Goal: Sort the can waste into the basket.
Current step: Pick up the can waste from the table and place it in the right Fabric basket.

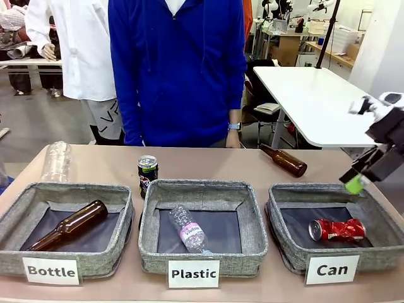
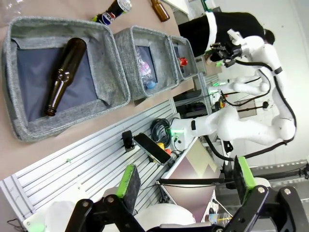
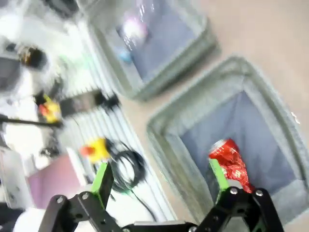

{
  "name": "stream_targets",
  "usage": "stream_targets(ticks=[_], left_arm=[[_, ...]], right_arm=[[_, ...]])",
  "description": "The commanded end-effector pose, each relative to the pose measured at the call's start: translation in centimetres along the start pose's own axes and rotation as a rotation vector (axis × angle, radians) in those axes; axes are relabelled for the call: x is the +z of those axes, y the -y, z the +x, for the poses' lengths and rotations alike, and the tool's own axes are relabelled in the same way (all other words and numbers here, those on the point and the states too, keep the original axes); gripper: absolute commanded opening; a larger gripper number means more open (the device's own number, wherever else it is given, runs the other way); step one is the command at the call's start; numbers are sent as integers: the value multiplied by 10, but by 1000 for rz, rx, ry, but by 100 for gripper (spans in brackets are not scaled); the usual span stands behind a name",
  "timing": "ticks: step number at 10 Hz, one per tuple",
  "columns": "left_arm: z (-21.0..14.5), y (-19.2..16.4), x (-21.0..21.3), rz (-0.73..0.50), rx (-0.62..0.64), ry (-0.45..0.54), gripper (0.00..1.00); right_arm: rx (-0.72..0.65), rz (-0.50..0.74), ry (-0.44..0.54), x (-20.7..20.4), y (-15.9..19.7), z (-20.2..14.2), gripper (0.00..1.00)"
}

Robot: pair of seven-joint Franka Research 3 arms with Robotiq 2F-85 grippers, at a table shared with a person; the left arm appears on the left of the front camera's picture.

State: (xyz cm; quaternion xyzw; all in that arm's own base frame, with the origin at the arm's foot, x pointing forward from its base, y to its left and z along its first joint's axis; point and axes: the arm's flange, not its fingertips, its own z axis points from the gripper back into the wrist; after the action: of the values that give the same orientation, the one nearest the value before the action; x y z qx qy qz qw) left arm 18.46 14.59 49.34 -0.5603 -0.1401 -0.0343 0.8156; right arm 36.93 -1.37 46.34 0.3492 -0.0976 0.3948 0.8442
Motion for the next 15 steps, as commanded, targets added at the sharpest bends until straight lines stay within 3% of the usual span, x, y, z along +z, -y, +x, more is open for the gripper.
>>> stream_targets(ticks=[1, 2, 4, 5, 6, 15], left_arm=[[1, 0, 1, -13, -9, 14, 100], [1, 0, 1, -13, -9, 14, 100], [1, 0, 1, -13, -9, 14, 100], [1, 0, 1, -13, -9, 14, 100], [1, 0, 1, -13, -9, 14, 100], [1, 0, 1, -13, -9, 14, 100]], right_arm=[[-321, 270, 558, 4, 32, -16, 100], [-445, 255, 650, 5, 46, -27, 100], [-559, 249, 792, -2, 64, -37, 100], [-523, 228, 783, -11, 66, -31, 100], [-416, 229, 478, 10, 64, -48, 100], [-416, 229, 478, 10, 64, -48, 100]])
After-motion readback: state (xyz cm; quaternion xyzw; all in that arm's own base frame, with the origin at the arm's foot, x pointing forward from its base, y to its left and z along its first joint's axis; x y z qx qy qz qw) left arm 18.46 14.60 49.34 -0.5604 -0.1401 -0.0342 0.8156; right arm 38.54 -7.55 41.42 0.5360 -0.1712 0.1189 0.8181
